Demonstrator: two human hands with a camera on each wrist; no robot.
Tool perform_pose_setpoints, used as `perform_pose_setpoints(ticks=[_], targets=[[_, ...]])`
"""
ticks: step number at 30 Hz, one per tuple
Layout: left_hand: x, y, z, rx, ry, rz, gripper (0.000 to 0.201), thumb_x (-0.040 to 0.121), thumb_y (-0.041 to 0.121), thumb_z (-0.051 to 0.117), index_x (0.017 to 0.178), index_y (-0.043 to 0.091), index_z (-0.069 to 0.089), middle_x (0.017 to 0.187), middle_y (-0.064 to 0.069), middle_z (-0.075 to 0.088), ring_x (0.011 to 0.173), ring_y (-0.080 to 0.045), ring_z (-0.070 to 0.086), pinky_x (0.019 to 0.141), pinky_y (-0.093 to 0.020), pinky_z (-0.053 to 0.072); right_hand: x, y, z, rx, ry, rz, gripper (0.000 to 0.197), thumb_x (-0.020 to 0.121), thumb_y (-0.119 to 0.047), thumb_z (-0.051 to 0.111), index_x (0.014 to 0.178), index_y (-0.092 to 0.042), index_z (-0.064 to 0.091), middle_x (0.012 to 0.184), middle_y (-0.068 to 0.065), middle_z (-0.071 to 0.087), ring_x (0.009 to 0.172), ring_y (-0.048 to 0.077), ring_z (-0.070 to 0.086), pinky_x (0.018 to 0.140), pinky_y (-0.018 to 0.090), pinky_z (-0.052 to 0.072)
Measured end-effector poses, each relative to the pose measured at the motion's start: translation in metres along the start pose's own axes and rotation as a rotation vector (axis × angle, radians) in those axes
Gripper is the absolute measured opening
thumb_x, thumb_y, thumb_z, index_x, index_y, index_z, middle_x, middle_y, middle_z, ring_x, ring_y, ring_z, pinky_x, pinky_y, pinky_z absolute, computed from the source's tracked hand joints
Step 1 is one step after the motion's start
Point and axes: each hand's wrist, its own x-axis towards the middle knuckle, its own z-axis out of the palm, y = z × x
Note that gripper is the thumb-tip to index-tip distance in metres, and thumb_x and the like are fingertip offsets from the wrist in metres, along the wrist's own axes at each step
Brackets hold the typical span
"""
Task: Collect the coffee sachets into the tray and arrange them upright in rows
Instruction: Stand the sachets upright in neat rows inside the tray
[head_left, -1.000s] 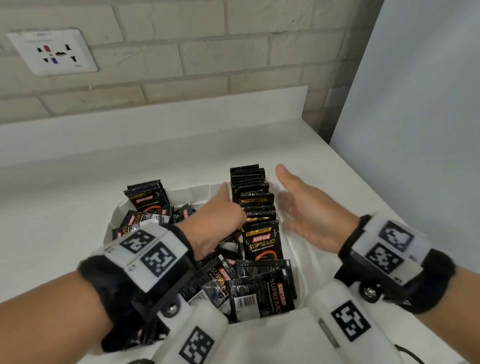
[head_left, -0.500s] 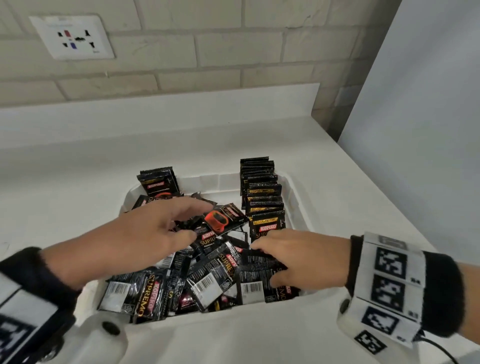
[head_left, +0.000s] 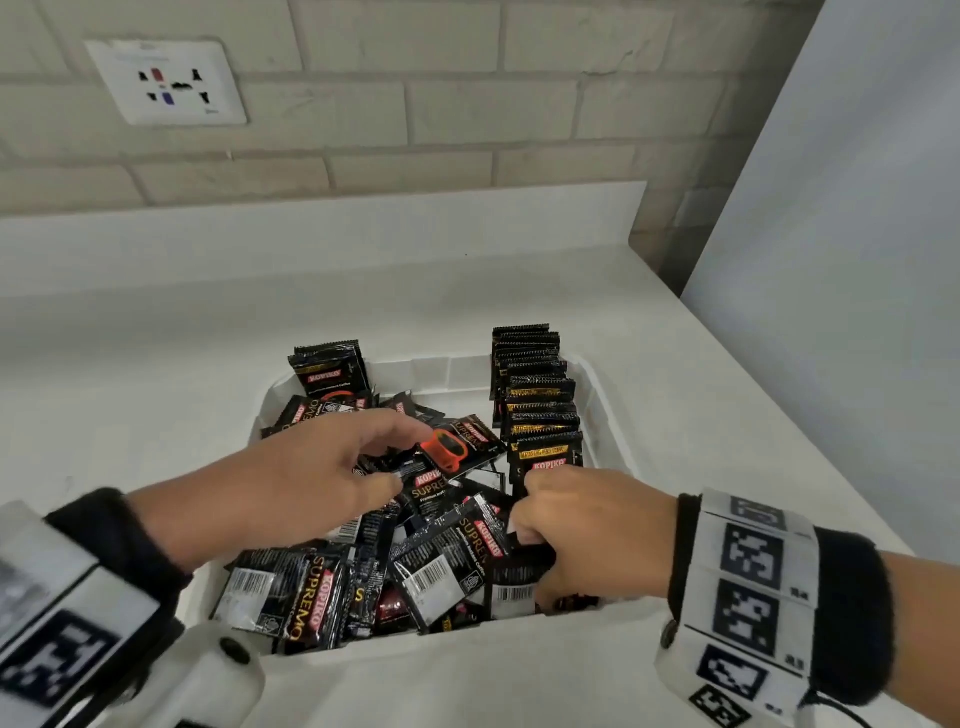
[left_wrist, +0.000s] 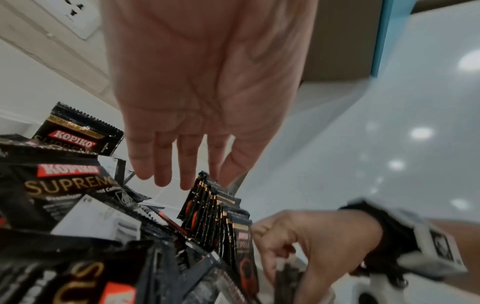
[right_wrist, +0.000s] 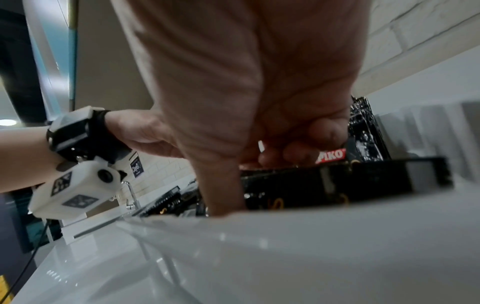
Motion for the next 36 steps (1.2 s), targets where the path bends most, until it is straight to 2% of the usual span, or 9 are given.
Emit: perform_pose_setpoints(ticks=[2,4,6,8,15,20,23,29,36], targets=[[0.004,0.007,0.002,0.097,-0.031,0.003,0.038,0.092,0.022,0.056,0.104,0.057,0.044,0.121,0.026,0.052,0.109,0.008,0.051,0.095,-0.015,0.039,-0.002,0.001,0.0,-0.016,0.023,-0.035,0.033,0.078,-0.038,0.066,0.072,-0.008,0.054,0.089,0.007,0.053,0.077,0.019,0.045,0.05,0.021,0.028],[0.01,0.017,0.008,0.263,-0.098,0.028,0.042,0.093,0.029,0.054,0.122,0.053,0.037,0.124,0.023,0.048,0.102,0.008,0.049,0.091,-0.01,0.037,-0.004,0.003,-0.002,0.014,0.034,-0.047,0.035,0.077,-0.037,0.067,0.074,-0.004,0.056,0.09,0.01,0.057,0.081,0.021,0.048,0.054,0.024,0.031],[0.02,0.027,0.016,0.416,-0.172,0.069,0.058,0.093,0.032,0.054,0.143,0.037,0.025,0.141,0.017,0.035,0.122,0.001,0.033,0.103,-0.016,0.027,-0.007,0.004,-0.004,0.054,0.033,-0.027,0.036,0.077,-0.039,0.067,0.075,-0.005,0.054,0.091,0.007,0.057,0.083,0.019,0.048,0.062,0.031,0.039],[0.03,0.037,0.025,0.51,-0.241,0.126,0.069,0.091,0.034,0.057,0.147,0.029,0.018,0.147,0.012,0.027,0.131,-0.009,0.021,0.108,-0.023,0.022,-0.011,0.006,-0.007,0.081,0.01,0.01,0.037,0.077,-0.041,0.066,0.086,-0.006,0.056,0.094,0.004,0.059,0.085,0.018,0.05,0.064,0.032,0.04],[0.055,0.046,0.043,0.634,-0.42,0.105,0.081,0.082,0.044,0.066,0.146,0.024,0.021,0.142,0.004,0.037,0.126,-0.018,0.026,0.108,-0.036,0.031,-0.023,0.01,-0.005,0.171,-0.038,0.085,0.021,0.081,-0.041,0.063,0.079,-0.026,0.047,0.067,-0.013,0.043,0.058,0.003,0.039,0.051,0.019,0.028],[0.055,0.045,0.044,0.613,-0.416,-0.005,0.068,0.079,0.039,0.071,0.13,0.022,0.031,0.107,0.004,0.036,0.078,-0.006,0.03,0.083,-0.029,0.043,-0.022,0.019,0.0,0.255,-0.063,0.041,0.021,0.084,-0.036,0.062,0.101,-0.026,0.058,0.068,-0.02,0.042,0.062,-0.006,0.041,0.055,0.013,0.03],[0.055,0.043,0.044,0.585,-0.384,-0.009,0.067,0.075,0.039,0.075,0.124,0.022,0.032,0.087,0.01,0.031,0.083,-0.006,0.031,0.076,-0.027,0.04,-0.021,0.022,0.002,0.272,-0.089,0.037,0.025,0.086,-0.034,0.061,0.109,-0.025,0.058,0.07,-0.018,0.045,0.059,-0.007,0.042,0.058,0.011,0.033],[0.057,0.04,0.038,0.593,-0.41,-0.026,0.082,0.07,0.041,0.078,0.133,0.026,0.028,0.123,-0.001,0.044,0.105,-0.014,0.034,0.097,-0.034,0.043,-0.009,0.027,0.007,0.264,-0.108,0.035,0.016,0.089,-0.032,0.057,0.103,-0.023,0.059,0.083,-0.013,0.051,0.07,0.004,0.046,0.059,0.017,0.035],[0.051,0.046,0.032,0.767,-0.446,0.014,0.076,0.077,0.049,0.069,0.141,0.022,0.035,0.127,-0.004,0.044,0.099,-0.012,0.025,0.083,-0.025,0.027,-0.007,0.028,0.01,0.239,-0.1,0.018,0.019,0.09,-0.032,0.056,0.105,-0.022,0.058,0.086,-0.012,0.05,0.078,0.009,0.047,0.065,0.021,0.039]])
